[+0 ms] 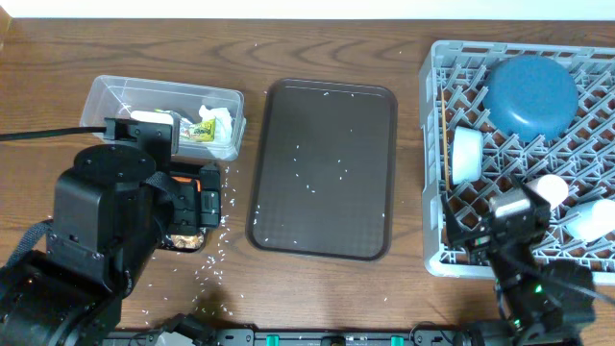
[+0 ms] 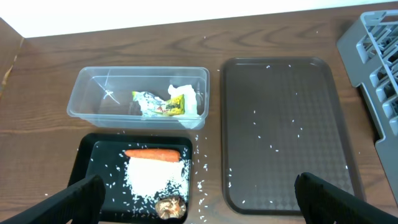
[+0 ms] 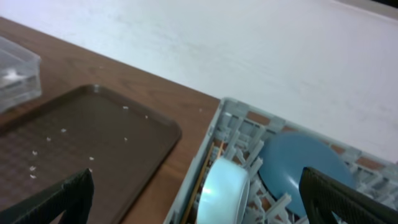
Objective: Sort waste into correct bins and load items into the dishwasher rack
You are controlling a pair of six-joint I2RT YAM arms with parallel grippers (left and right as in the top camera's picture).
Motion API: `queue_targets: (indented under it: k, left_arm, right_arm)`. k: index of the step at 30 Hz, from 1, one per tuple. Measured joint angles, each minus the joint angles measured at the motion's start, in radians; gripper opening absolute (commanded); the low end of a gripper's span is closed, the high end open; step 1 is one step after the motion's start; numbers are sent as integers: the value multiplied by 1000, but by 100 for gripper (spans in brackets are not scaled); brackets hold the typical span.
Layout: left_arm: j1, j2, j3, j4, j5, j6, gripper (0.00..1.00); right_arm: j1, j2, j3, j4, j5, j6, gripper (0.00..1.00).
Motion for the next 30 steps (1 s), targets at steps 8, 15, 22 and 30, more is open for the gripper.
queue_targets:
  k: [8,15,22,30]
  left_arm:
    - [0,0,0,0,0,0,98]
    - [0,0,0,0,0,0,98]
    - [0,0,0,0,0,0,98]
    - [0,0,0,0,0,0,98]
  right_arm:
    - [-3,-253,-341,170,-13,3,99]
    - [-3,-258,-504,353,-35,37,99]
    - [-3,-260,-506,366,-39,55,99]
    - [-3,-260,-507,366,-39,60,99]
